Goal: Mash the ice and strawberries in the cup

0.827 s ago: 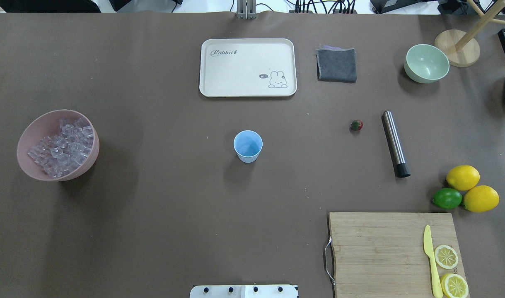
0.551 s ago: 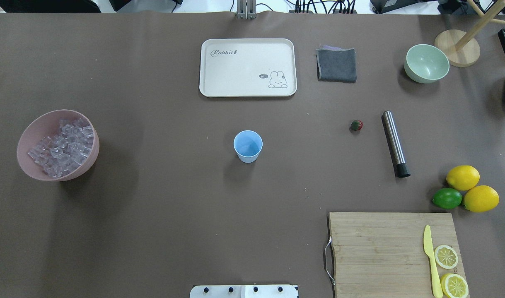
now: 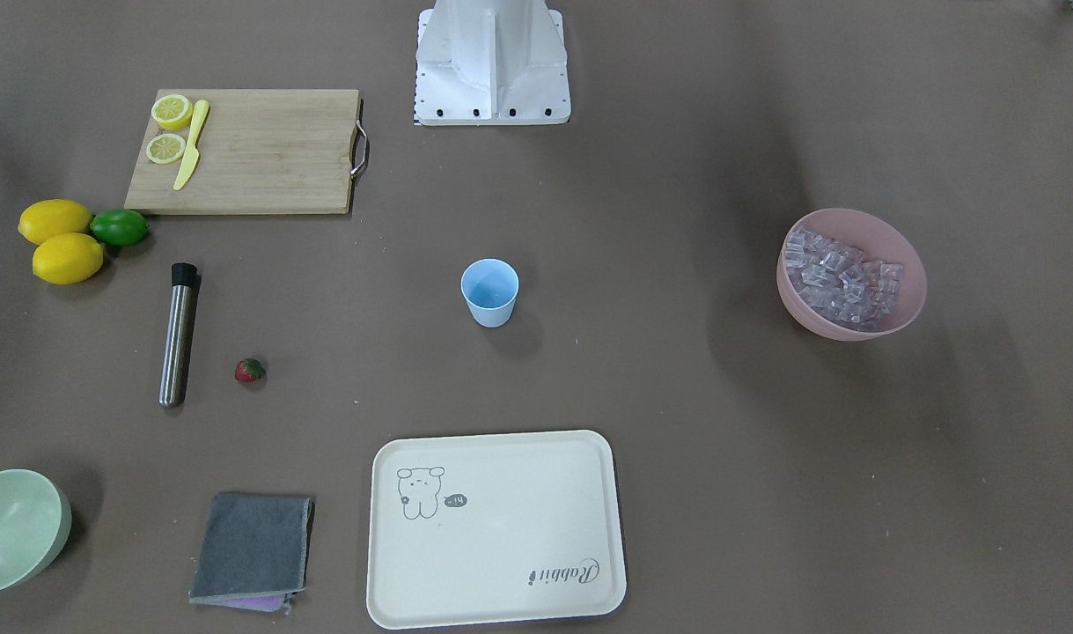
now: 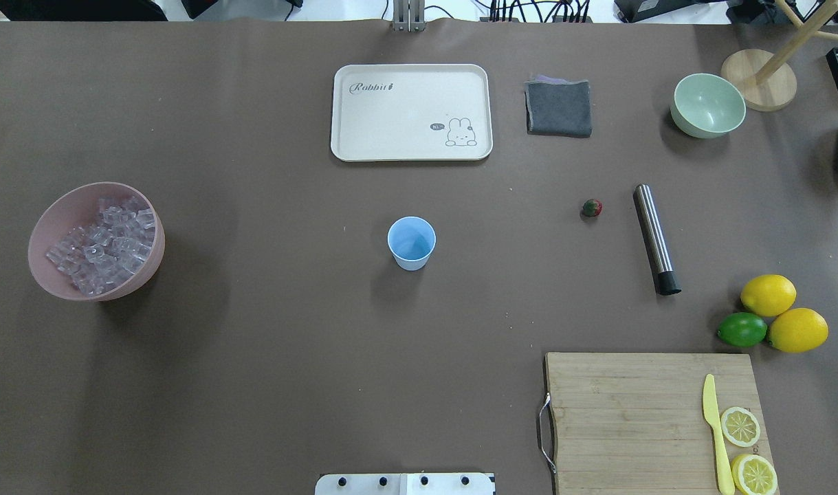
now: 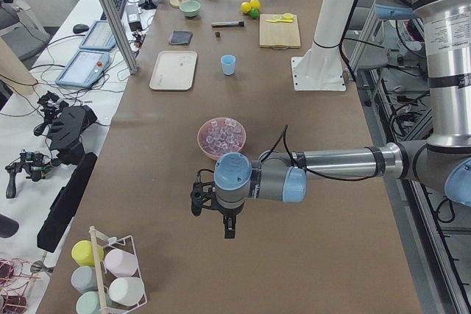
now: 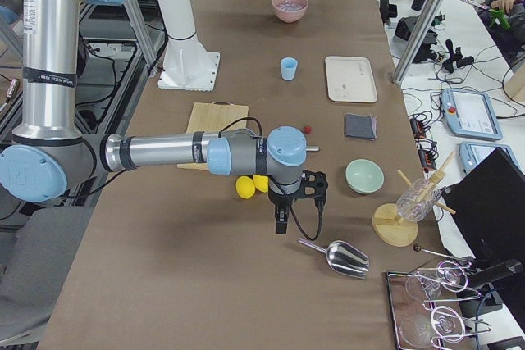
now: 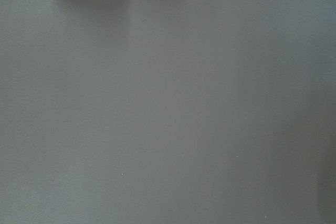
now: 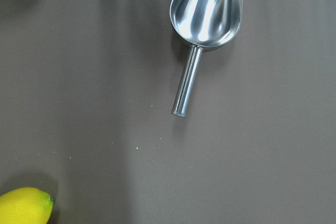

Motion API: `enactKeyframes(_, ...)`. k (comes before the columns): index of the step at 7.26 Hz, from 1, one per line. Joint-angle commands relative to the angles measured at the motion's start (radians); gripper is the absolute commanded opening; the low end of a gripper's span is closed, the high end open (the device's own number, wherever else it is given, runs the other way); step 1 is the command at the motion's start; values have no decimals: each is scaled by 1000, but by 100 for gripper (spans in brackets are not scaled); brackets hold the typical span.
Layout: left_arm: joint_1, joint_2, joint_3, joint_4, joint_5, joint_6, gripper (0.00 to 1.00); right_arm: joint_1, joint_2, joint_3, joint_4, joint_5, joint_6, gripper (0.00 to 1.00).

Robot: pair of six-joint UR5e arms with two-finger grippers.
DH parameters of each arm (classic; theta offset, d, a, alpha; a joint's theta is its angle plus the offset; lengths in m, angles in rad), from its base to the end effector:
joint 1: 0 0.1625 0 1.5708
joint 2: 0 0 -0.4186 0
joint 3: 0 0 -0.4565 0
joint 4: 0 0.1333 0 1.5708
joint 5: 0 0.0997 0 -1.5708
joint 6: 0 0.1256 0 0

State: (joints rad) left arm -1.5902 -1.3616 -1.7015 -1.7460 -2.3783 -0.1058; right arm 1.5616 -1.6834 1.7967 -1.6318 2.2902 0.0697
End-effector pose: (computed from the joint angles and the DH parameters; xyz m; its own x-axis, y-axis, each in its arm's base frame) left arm -0.0518 -0.4749 0.6846 0.6866 -0.0491 -0.7254 0.0923 0.9955 0.0201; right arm 0.0458 -0.5115 0.6160 0.7507 0.0283 0.6601 -0.0432 0.9990 0.0063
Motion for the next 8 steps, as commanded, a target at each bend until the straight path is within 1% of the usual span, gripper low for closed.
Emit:
enactKeyframes(1, 1, -28, 0, -3, -4, -2, 99, 0, 16, 22, 6, 0, 4, 100)
enactKeyframes(3, 1, -45, 3, -21, -7, -6, 99, 0, 27, 26, 18, 0, -8, 100)
enactKeyframes(4, 1, -57, 12, -29, -6, -8, 99, 0, 8, 17, 105, 5, -14, 100)
enactKeyframes(5, 1, -65, 10, -35, -6, -6, 99, 0, -19, 7, 218, 3, -18, 100)
enactKeyframes(6, 1, -95, 8, -70, -4, -5, 99, 0, -35, -2, 313, 6, -1, 100)
enactKeyframes(7, 1, -115, 9, -139, -4, -6, 99, -2, -21, -3, 310, 21, 2, 100)
enactKeyframes(8, 3, -108, 8, -211, -6, -6, 99, -3, -12, -5, 306, 41, 16, 100)
